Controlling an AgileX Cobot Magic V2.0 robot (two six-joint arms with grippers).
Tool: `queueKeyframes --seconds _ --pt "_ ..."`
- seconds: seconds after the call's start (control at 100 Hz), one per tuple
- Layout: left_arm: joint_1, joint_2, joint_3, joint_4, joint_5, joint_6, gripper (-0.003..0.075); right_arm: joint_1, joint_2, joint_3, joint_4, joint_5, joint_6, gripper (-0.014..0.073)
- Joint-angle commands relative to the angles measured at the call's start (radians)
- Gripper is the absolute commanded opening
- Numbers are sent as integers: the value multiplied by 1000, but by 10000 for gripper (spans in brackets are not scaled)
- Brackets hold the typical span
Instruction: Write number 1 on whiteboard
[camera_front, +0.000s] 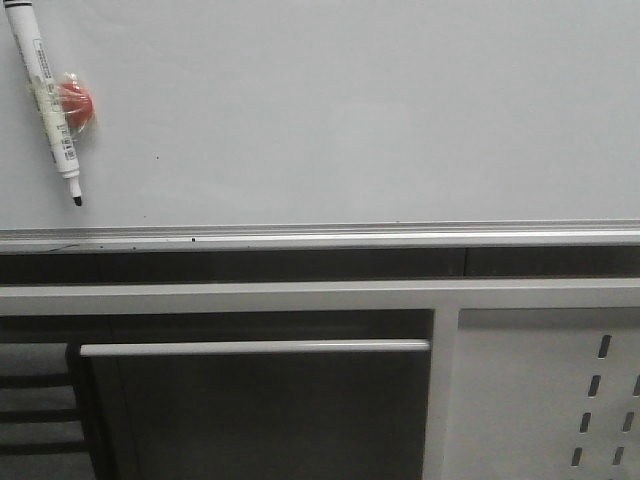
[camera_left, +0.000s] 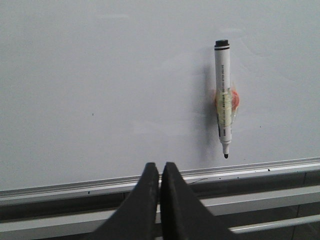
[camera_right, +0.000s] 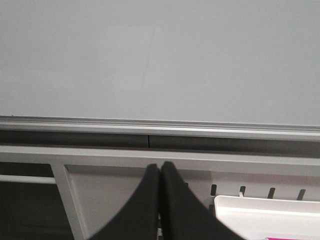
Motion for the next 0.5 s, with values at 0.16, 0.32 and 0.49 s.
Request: queueKeyframes --seconds 0.16,0.32,0.49 --pt "-3 -23 39 -48 -80 -7 -20 -9 -18 26 85 -88 0 -56" --pt "-3 -23 39 -257 -82 -7 -20 -9 -18 26 311 -101 0 -56" --pt "-3 -23 39 -476 -89 -7 -20 -9 -18 26 506 -142 0 -55"
